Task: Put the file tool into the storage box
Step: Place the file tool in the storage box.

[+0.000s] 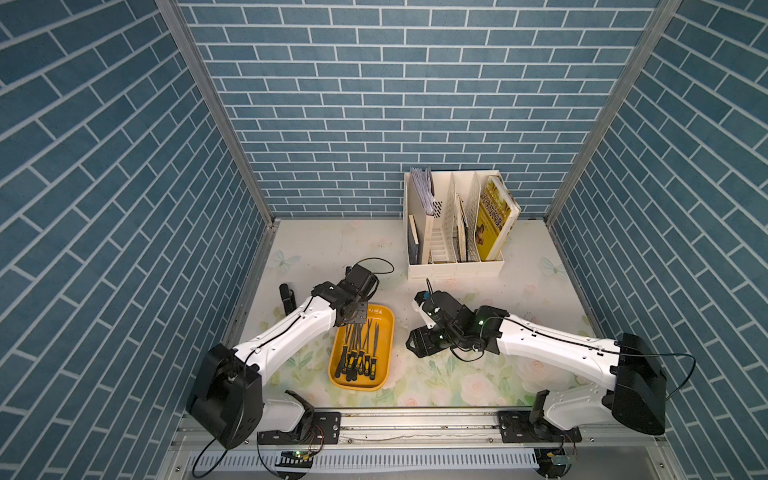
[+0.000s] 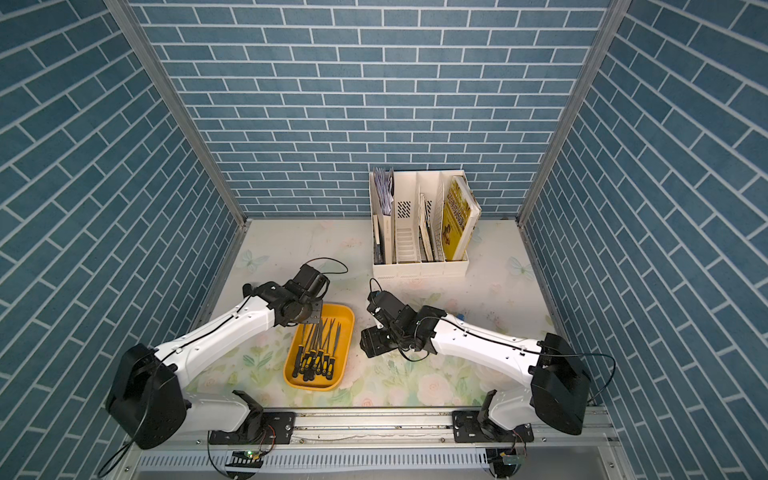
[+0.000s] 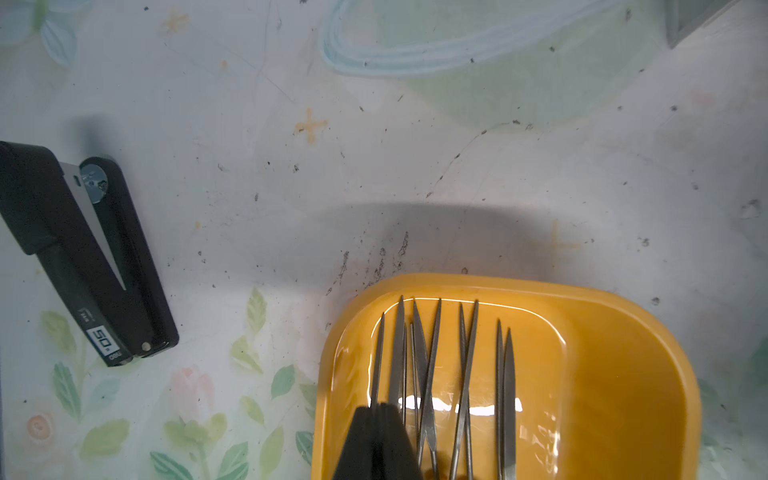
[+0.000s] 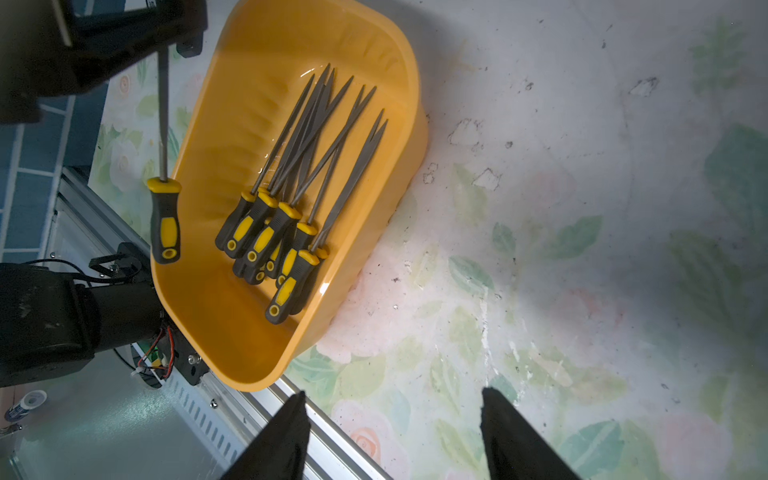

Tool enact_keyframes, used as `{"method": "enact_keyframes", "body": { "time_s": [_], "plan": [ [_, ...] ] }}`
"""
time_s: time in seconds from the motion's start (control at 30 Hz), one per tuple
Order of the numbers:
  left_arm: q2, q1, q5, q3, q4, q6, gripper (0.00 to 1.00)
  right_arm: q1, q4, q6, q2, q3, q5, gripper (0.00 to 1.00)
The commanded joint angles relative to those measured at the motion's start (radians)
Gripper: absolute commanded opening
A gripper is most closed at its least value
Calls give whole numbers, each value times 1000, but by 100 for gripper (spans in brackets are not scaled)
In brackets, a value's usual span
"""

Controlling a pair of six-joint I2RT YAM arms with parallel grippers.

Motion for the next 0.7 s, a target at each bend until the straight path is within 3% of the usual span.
{"method": "enact_keyframes", "body": {
  "time_s": [0.0, 0.27, 0.37, 0.43, 0.47, 0.67],
  "plan": [
    [37, 6, -15, -42, 23, -25, 0, -2, 10, -25, 1, -4, -8, 68],
    [74, 1, 12, -106, 85, -40, 1, -2, 10, -33, 3, -6, -8, 68],
    [72, -2, 21, -122, 96, -46, 19, -2, 10, -39, 6, -12, -4, 68],
    [61, -3, 24, -130, 96, -54, 40, -3, 14, -41, 8, -16, -4, 68],
    [52, -4, 27, -130, 93, -58, 46, -3, 15, -42, 9, -19, -5, 68],
    [-59, -1, -14, -39, -7, -76, 64, -54, -17, -82, -36, -11, 20, 69]
  ]
}}
